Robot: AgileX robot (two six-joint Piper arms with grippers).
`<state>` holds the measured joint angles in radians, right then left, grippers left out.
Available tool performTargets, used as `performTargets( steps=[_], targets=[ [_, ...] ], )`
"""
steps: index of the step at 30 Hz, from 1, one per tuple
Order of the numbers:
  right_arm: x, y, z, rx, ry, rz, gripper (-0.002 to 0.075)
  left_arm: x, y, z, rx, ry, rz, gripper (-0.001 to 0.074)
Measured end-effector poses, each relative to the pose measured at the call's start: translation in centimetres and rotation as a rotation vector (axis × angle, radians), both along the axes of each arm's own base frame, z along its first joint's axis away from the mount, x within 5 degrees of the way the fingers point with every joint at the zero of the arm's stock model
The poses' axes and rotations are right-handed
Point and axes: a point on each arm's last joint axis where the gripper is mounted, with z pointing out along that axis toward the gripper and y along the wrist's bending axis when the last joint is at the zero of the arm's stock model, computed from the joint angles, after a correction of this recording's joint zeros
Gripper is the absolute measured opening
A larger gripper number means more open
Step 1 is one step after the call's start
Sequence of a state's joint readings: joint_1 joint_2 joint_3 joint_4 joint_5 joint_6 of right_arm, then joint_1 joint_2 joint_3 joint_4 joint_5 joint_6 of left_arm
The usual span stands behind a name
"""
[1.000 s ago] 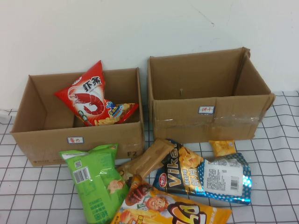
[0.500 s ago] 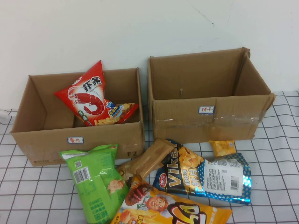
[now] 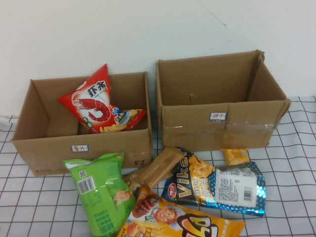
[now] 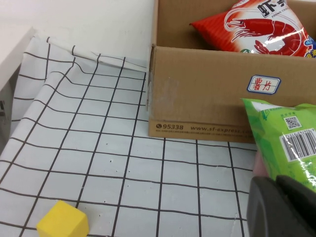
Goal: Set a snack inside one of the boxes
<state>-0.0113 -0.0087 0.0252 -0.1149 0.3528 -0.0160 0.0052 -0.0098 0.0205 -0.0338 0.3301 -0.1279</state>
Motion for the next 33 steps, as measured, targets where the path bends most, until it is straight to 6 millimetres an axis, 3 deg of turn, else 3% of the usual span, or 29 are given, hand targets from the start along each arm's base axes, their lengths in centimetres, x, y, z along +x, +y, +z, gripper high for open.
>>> performTargets(
  steps=[5,7,13,16,23,26,30,33],
  targets=[
    [0.0,0.0,0.0,0.0,0.0,0.0,-0.0001,0.0,-0.1,0.0,-0.017,0.0,-0.001,-0.0002],
    [0.0,0.0,0.0,0.0,0.0,0.0,-0.0001,0.0,-0.3,0.1,-0.102,-0.013,0.0,-0.0002],
    [0.0,0.0,0.0,0.0,0.0,0.0,-0.0001,0.2,-1.3,1.2,-0.857,-0.082,0.046,-0.0002],
    [0.0,0.0,0.0,0.0,0.0,0.0,-0.0001,0.3,-1.4,1.6,-1.0,-0.1,0.053,-0.0002],
    [0.0,0.0,0.0,0.0,0.0,0.0,-0.0001,0.3,-1.3,1.9,-0.989,-0.134,0.048,-0.0002],
    [0.0,0.0,0.0,0.0,0.001,0.0,-0.0001,0.1,-1.6,2.6,-0.806,-0.135,-0.024,-0.0002],
    [0.0,0.0,0.0,0.0,0.001,0.0,-0.0001,-0.5,-2.3,6.0,-0.523,-0.142,-0.16,-0.0002],
    [0.0,0.0,0.0,0.0,0.001,0.0,-0.0001,0.5,-2.8,8.4,-0.307,0.02,-0.242,-0.0002]
  ],
)
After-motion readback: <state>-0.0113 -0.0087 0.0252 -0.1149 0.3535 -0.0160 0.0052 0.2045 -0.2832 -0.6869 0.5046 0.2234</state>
